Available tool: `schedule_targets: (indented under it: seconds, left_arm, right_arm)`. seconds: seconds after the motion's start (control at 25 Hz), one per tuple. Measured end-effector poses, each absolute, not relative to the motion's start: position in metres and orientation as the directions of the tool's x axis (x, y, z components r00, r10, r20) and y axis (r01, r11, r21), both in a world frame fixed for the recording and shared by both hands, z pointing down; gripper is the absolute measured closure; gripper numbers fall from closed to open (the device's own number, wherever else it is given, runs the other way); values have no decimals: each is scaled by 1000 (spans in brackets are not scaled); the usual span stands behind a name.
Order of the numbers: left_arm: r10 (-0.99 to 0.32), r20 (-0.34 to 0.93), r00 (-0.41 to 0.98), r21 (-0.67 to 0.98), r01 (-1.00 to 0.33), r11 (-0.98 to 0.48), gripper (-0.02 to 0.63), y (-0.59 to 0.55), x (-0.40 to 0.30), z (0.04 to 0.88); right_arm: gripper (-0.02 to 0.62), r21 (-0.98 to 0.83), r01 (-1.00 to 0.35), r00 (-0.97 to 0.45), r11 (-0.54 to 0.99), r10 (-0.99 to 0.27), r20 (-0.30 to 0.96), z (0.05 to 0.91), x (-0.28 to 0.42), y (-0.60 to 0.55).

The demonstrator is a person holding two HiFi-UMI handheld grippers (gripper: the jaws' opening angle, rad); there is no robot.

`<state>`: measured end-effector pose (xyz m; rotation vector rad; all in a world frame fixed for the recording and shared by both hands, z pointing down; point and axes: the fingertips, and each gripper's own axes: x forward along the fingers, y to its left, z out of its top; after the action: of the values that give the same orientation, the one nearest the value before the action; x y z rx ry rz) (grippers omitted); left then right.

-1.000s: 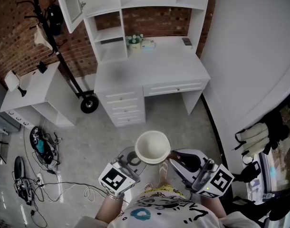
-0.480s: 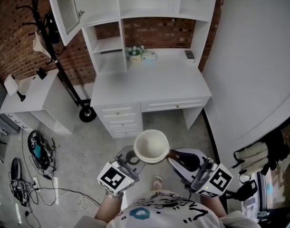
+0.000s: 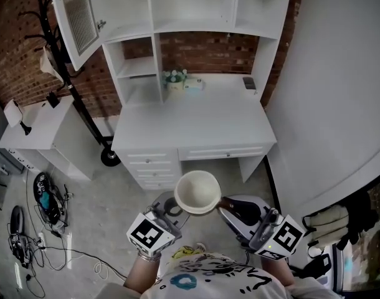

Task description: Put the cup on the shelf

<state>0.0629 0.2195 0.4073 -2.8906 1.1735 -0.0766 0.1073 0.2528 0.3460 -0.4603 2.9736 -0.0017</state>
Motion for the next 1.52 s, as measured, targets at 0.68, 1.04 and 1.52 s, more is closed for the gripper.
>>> schedule_targets:
  seconds: [0.68, 1.04, 1.52]
  left_arm:
    - [-704, 63, 707, -16, -705, -709, 591, 118, 46, 416]
    - [-682, 46, 730, -40, -680, -732, 591, 29, 16, 399]
    - [-647, 34, 762, -41, -646, -763, 591, -57, -24, 397]
  right_arm:
    - [529, -31, -291, -945, 956, -293, -146, 352, 92, 150]
    - [529, -8, -317, -936, 948, -315, -159, 337, 61, 64]
    - [529, -30, -372, -912, 928, -371, -174, 335, 20, -20]
